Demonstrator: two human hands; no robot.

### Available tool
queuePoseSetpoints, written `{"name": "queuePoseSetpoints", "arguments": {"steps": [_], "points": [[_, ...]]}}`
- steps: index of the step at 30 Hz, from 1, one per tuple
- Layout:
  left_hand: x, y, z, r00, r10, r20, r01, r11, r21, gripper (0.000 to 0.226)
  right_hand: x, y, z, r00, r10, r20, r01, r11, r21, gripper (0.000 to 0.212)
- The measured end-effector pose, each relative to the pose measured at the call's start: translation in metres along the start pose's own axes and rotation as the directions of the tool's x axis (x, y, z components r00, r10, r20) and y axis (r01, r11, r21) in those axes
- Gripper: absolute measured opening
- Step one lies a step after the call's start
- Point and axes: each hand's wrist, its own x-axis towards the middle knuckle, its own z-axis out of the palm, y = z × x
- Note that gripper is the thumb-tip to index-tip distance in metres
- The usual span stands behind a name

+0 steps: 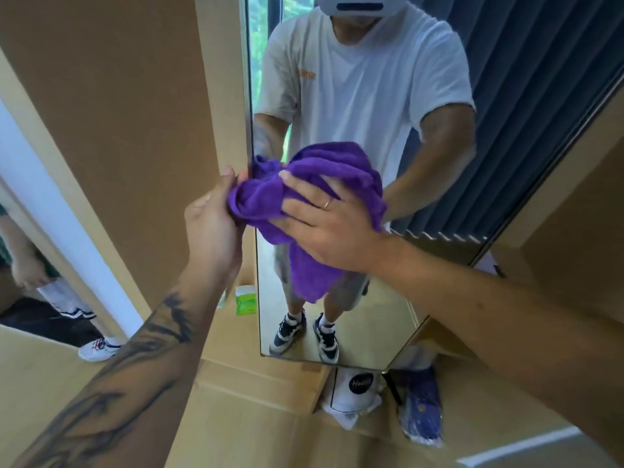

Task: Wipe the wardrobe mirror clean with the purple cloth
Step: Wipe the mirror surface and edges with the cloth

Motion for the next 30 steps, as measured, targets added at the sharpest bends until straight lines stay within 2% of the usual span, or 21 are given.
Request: {"name": "queuePoseSetpoints", "arguments": {"steps": [1,2,3,5,6,7,8,10,11,13,15,18,20,23,24,25,26,27,29,30], "points": [[-0.001,-0.001,0.0,1.0,0.0,0.002,0.0,1.0,0.009,0.034,-0.007,-0.008,0.001,0.995,0.099,-0.024,-0.099,0.995,-0.028,0.031],[-0.002,-0.002,0.0,1.0,-0.001,0.003,0.001,1.0,0.016,0.033,-0.019,-0.02,0.005,0.991,0.137,-0.013,-0.137,0.989,-0.047,0.036],[-0.003,-0.003,-0.002,1.0,0.0,0.004,0.0,1.0,0.018,0.03,-0.035,-0.033,0.008,0.994,0.105,0.038,-0.102,0.993,-0.066,0.038],[-0.008,-0.005,-0.002,1.0,0.02,0.01,-0.02,1.0,0.019,0.025,-0.065,-0.045,0.013,0.968,-0.12,0.218,0.132,0.99,-0.04,0.038],[-0.009,-0.007,-0.003,0.999,0.043,0.022,-0.044,0.999,0.029,0.024,-0.072,-0.042,0.011,0.943,-0.2,0.266,0.211,0.977,-0.014,0.036],[-0.01,-0.01,-0.004,0.996,0.079,0.039,-0.081,0.996,0.049,0.021,-0.073,-0.035,0.006,0.939,-0.213,0.268,0.22,0.976,0.007,0.033],[-0.012,-0.014,-0.004,0.992,0.116,0.05,-0.12,0.99,0.076,0.019,-0.072,-0.027,0.001,0.954,-0.176,0.241,0.179,0.984,0.011,0.03],[-0.013,-0.021,-0.007,0.985,0.167,0.044,-0.172,0.972,0.161,0.023,-0.077,-0.011,-0.011,0.993,0.02,0.117,-0.015,0.999,-0.045,0.031],[-0.011,-0.025,-0.01,0.983,0.178,0.041,-0.183,0.963,0.196,0.025,-0.087,-0.002,-0.016,0.987,0.143,0.072,-0.137,0.987,-0.09,0.034],[-0.009,-0.03,-0.015,0.98,0.192,0.051,-0.198,0.949,0.246,0.025,-0.118,0.016,-0.03,0.928,0.371,0.04,-0.354,0.91,-0.214,0.054],[-0.008,-0.032,-0.018,0.972,0.222,0.076,-0.234,0.929,0.286,0.025,-0.147,0.025,-0.039,0.818,0.574,0.043,-0.551,0.803,-0.229,0.066],[-0.008,-0.032,-0.018,0.973,0.21,0.097,-0.229,0.932,0.281,0.025,-0.155,0.008,-0.035,0.622,0.783,-0.025,-0.773,0.609,-0.177,0.063],[-0.009,-0.037,-0.022,0.978,0.18,0.107,-0.203,0.942,0.269,0.027,-0.135,-0.013,-0.021,0.444,0.891,-0.097,-0.895,0.434,-0.106,0.059],[-0.01,-0.046,-0.029,0.982,0.159,0.105,-0.182,0.948,0.263,0.024,-0.08,-0.039,0.003,0.109,0.966,-0.235,-0.988,0.131,0.08,0.06],[-0.01,-0.046,-0.03,0.983,0.148,0.106,-0.17,0.953,0.251,0.024,-0.058,-0.048,0.008,0.024,0.968,-0.251,-0.99,0.058,0.13,0.06],[-0.009,-0.046,-0.031,0.984,0.137,0.109,-0.16,0.958,0.238,0.024,-0.036,-0.057,0.013,0.0,0.968,-0.25,-0.988,0.039,0.151,0.06],[-0.008,-0.045,-0.031,0.986,0.12,0.116,-0.144,0.963,0.226,0.024,-0.018,-0.068,0.019,0.055,0.971,-0.231,-0.988,0.086,0.127,0.062],[-0.006,-0.043,-0.032,0.987,0.096,0.126,-0.123,0.967,0.221,0.024,-0.003,-0.082,0.026,0.173,0.967,-0.188,-0.979,0.191,0.077,0.064],[-0.001,-0.039,-0.036,0.984,0.051,0.169,-0.089,0.971,0.222,0.026,0.015,-0.109,0.04,0.475,0.878,-0.057,-0.88,0.475,-0.021,0.068],[0.001,-0.037,-0.038,0.98,0.029,0.195,-0.074,0.97,0.23,0.027,0.016,-0.118,0.046,0.596,0.803,-0.002,-0.802,0.596,-0.038,0.066]]}}
